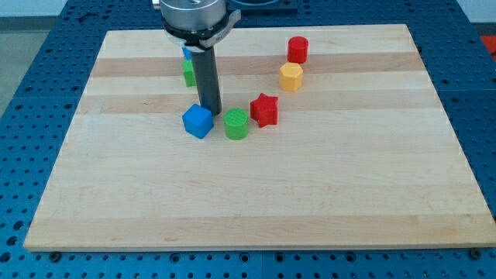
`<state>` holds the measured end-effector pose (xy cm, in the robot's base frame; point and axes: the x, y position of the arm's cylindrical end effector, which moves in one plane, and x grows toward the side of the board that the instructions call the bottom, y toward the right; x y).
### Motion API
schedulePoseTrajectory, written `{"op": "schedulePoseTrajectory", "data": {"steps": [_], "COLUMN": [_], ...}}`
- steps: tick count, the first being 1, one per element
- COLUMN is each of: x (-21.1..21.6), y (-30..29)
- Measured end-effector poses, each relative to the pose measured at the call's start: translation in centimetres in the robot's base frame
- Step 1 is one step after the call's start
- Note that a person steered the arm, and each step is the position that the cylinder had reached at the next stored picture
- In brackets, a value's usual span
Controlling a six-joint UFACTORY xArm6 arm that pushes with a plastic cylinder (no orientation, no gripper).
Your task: Push the blue cube up a bit
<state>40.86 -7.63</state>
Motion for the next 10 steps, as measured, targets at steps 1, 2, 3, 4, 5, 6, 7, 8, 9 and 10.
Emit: {"op": "schedulePoseTrajectory", "data": {"steps": [1,2,3,4,5,6,7,8,9,10], "x": [0.1,1.1,-0.2,-3.4,-6.5,-6.5,-3.3,1.8,8.1,13.7], "y": [1.4,1.5,1.3,-0.8,-4.4,-8.4,-12.9,-16.6,-17.3,-14.9]}}
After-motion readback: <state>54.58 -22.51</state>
